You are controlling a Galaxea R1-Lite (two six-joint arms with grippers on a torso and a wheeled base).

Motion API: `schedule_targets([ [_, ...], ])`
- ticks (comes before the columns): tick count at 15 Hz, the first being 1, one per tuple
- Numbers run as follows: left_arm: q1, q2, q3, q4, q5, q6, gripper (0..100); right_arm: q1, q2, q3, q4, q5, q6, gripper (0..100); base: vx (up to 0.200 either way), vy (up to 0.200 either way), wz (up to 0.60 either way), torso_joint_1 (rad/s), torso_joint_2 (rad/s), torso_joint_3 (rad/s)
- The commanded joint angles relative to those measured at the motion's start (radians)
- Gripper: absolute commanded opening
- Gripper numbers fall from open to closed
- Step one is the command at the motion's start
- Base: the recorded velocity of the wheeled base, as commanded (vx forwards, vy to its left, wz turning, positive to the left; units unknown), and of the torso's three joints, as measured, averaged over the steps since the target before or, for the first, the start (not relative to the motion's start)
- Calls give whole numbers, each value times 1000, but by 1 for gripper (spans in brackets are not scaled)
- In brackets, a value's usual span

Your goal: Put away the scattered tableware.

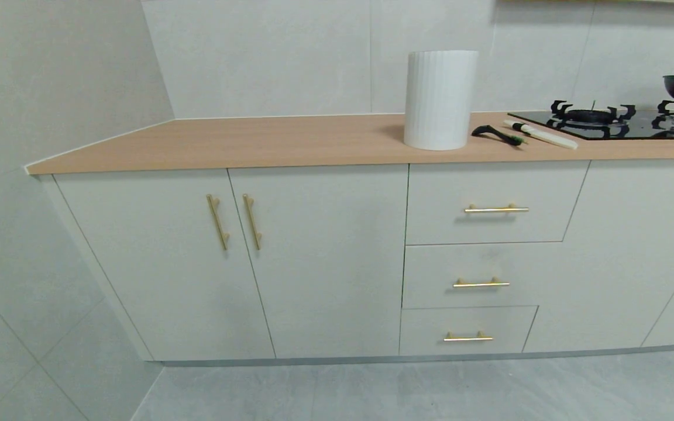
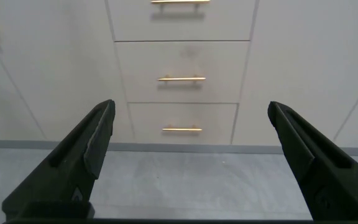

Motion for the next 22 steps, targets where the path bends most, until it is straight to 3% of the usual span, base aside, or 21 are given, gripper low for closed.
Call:
schedule_targets([
  [1,1,0,0,0,1,-2,100,1,2,0,0,0,0,100,0,0,0,0,0,0],
  [12,1,0,0,0,1,-3,100,1,2,0,0,0,0,100,0,0,0,0,0,0],
  [19,0,0,0,0,1,-2,100,1,2,0,0,0,0,100,200,0,0,2,2,-2],
  [22,0,0,0,0,1,-3,100,1,2,0,0,0,0,100,0,0,0,0,0,0],
])
